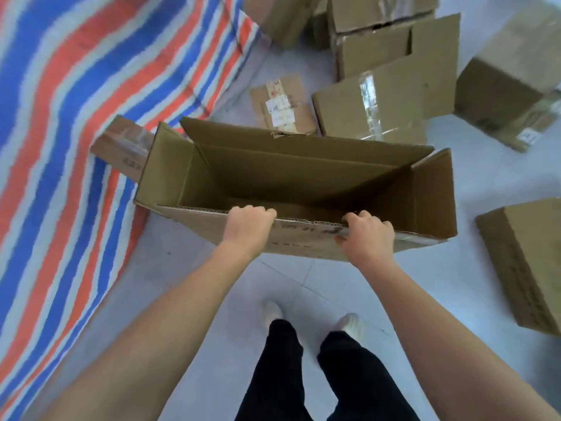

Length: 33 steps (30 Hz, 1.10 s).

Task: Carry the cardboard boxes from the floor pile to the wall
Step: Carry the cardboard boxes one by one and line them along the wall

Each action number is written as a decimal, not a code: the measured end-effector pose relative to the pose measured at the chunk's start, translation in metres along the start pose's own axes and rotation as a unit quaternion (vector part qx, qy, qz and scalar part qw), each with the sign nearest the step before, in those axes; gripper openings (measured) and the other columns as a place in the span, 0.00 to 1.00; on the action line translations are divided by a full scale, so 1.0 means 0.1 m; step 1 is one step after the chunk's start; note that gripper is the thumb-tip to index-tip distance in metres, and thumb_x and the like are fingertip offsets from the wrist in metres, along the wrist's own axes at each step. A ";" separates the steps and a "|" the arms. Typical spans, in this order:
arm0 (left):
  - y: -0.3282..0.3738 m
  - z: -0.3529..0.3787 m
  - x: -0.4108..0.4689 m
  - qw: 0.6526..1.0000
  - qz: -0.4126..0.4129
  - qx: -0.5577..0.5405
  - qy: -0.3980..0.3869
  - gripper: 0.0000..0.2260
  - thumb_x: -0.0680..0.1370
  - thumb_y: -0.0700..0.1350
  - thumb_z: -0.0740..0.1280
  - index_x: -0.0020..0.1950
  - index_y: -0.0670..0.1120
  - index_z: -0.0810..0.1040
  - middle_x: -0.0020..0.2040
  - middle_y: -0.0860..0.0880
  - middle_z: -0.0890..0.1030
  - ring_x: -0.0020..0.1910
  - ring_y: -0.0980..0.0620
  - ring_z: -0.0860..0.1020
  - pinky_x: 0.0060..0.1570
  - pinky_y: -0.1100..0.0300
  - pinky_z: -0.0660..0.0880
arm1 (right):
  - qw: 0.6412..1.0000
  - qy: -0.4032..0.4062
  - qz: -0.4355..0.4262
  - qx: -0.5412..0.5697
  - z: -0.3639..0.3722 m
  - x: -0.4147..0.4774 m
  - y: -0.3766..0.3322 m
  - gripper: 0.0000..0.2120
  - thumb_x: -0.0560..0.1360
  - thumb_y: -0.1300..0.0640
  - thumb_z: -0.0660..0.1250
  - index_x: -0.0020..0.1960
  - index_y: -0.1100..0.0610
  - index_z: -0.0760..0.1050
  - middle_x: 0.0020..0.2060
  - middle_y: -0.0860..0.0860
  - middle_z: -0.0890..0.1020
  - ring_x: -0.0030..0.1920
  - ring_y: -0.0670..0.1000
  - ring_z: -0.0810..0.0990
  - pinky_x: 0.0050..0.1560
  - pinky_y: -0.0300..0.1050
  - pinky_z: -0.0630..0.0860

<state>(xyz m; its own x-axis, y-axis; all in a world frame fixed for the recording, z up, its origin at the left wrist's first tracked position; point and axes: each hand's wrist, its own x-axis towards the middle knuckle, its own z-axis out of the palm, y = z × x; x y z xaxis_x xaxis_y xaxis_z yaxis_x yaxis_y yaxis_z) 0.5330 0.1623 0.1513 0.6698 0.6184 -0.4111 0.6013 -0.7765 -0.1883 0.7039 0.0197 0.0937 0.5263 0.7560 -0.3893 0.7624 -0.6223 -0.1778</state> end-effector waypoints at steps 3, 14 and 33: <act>-0.16 -0.19 -0.52 0.997 -0.063 -0.035 0.028 0.13 0.77 0.36 0.65 0.58 0.48 0.76 0.49 0.48 0.81 0.47 0.45 0.79 0.43 0.55 0.74 | 0.995 0.038 -0.085 -0.040 -0.40 -0.18 -0.31 0.16 0.76 0.44 0.68 0.62 0.47 0.78 0.52 0.49 0.81 0.53 0.54 0.81 0.53 0.50 0.70; -0.82 -0.26 -3.03 0.952 -0.274 -0.118 0.071 0.05 0.80 0.41 0.63 0.52 0.49 0.77 0.41 0.51 0.81 0.41 0.47 0.79 0.36 0.55 0.69 | 0.917 0.155 -0.339 -0.138 -0.92 -1.54 -1.95 0.11 0.76 0.51 0.69 0.56 0.41 0.80 0.44 0.43 0.81 0.46 0.50 0.79 0.46 0.47 0.62; -0.25 2.17 -10.23 0.641 -0.727 -0.234 0.075 0.07 0.78 0.53 0.62 0.48 0.53 0.78 0.43 0.51 0.82 0.45 0.46 0.80 0.38 0.56 0.71 | 0.596 0.098 -0.766 -0.220 1.08 -7.73 -5.16 0.06 0.78 0.50 0.68 0.54 0.43 0.78 0.41 0.44 0.79 0.47 0.50 0.80 0.47 0.48 0.63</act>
<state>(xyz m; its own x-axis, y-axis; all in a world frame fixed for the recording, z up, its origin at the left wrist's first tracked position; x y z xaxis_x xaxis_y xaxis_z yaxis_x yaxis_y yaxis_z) -0.2617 -0.4768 0.3830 -0.7345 0.6785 -0.0075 0.6781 0.7344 0.0285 -0.1367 -0.2661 0.3893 -0.9131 0.4052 0.0462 0.4077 0.9095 0.0813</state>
